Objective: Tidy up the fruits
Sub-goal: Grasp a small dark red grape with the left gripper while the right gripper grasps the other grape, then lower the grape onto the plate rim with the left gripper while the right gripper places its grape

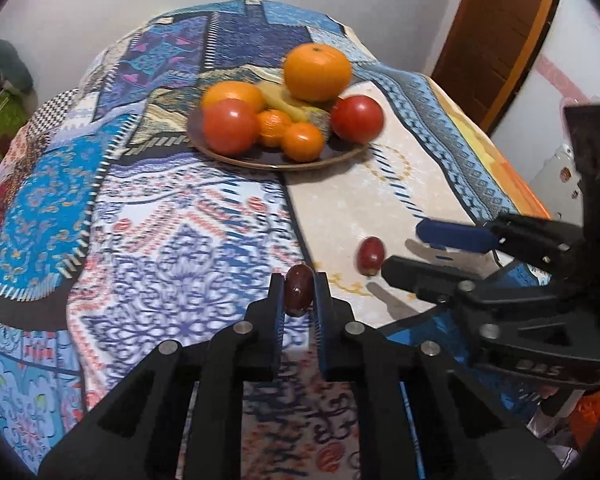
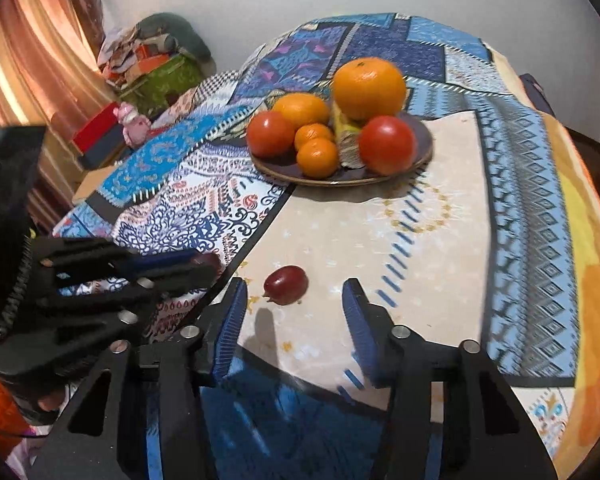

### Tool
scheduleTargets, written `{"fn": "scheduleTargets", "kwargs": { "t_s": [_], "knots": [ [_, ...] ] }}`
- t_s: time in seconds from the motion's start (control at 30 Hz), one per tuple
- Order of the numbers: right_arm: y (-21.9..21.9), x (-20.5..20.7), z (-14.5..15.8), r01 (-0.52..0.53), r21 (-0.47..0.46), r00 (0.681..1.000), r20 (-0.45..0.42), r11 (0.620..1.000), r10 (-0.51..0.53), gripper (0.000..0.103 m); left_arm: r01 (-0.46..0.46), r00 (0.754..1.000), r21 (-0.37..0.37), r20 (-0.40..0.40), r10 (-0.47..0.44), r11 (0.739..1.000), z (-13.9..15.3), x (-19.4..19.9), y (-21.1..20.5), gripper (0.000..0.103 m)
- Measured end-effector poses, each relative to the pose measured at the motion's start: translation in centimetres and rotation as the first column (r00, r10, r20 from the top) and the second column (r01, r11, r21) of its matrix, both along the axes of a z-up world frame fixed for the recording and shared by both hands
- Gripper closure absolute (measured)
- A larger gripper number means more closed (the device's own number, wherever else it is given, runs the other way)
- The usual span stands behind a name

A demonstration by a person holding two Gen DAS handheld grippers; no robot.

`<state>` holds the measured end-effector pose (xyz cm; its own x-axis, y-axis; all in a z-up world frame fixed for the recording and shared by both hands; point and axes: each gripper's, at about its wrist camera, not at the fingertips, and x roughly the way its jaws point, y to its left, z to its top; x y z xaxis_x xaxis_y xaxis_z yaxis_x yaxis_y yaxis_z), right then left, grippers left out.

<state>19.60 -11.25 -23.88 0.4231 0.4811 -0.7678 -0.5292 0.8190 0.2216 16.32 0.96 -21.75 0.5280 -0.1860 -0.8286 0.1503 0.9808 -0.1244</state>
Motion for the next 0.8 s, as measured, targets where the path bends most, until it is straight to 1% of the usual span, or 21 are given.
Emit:
{"fn": "scheduleTargets", "kwargs": {
  "t_s": [0.17,0.3,0.53,0.63,0.8],
  "knots": [
    [1.1,0.6,-1.2,-0.016,-0.028,1.000,-0.020,0.999,0.015,0.072,-0.024,1.000,-0.015,0.007,0.025,1.000,0.4,-0.2,1.4,0.090],
    [1.6,0.7,-1.4,-0.027,-0.052,1.000,0.005,0.998,0.028,0.078,-0.027,1.000,-0.024,0.009,0.027,0.999,0.4,0.0,1.6,0.090],
    [1.6,0.9,-1.0,-0.033,-0.058,0.999,0.022,0.998,0.035,0.079,-0.025,0.999,-0.048,0.025,0.026,0.999,1.0,0.8,1.3,0.090],
    [1.0,1.2,-0.6,-0.019,-0.033,1.000,0.023,0.999,0.020,0.079,-0.023,0.999,-0.053,0.040,0.025,0.998,1.5,1.3,1.3,0.090],
    [-0.1,2.3,0.7,0.017,-0.004,0.999,0.050,1.000,-0.016,0.079,-0.029,0.998,-0.062,0.056,0.032,0.998,2.2,2.7,1.3,0.090]
  ]
}}
